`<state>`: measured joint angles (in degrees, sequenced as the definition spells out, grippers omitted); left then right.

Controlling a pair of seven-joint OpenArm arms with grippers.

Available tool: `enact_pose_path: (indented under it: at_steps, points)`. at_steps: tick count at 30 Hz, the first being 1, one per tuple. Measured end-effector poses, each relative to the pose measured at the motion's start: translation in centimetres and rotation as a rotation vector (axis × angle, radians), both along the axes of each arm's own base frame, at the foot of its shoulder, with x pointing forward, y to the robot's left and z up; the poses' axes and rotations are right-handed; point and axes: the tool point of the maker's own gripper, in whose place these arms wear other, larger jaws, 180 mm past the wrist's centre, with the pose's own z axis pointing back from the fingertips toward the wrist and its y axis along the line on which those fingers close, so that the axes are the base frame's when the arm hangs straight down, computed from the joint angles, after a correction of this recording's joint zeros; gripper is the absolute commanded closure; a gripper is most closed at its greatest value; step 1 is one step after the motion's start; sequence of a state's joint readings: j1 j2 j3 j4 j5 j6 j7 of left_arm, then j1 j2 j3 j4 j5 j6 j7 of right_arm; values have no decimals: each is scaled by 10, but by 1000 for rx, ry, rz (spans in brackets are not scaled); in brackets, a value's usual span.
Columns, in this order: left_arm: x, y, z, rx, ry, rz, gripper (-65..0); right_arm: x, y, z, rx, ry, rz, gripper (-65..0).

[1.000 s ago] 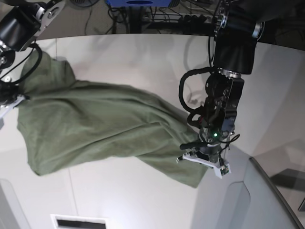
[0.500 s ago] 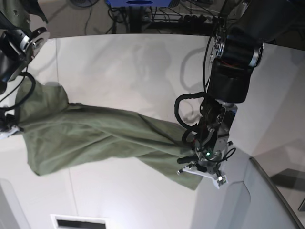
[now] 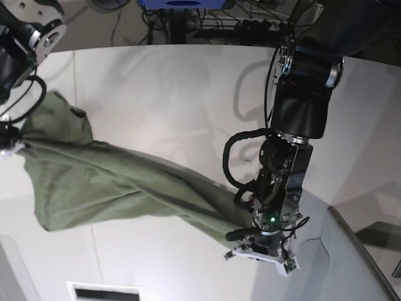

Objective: Layout the t-shirt on the table in an organized manner, then fold the t-shirt properly
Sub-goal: 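Reach the left gripper across the shirt and grasp the hem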

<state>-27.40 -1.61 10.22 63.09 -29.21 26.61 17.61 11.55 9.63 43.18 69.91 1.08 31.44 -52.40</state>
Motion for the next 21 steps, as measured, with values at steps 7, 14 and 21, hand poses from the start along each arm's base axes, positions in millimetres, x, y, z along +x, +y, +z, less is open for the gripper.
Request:
enact_pose_path:
  at_steps: [7, 14, 21]
  points:
    - [4, -35, 14, -53, -37, -36, 0, -15, 45, 0, -100, 81, 267, -8]
    - [-5, -88, -29, 40, 73, -176, 0, -35, 51, -11, -103, 131, 289, -8]
    - [-11, -120, -65, 229, 75, -288, 0, -33, 51, -11, -103, 125, 290, -8]
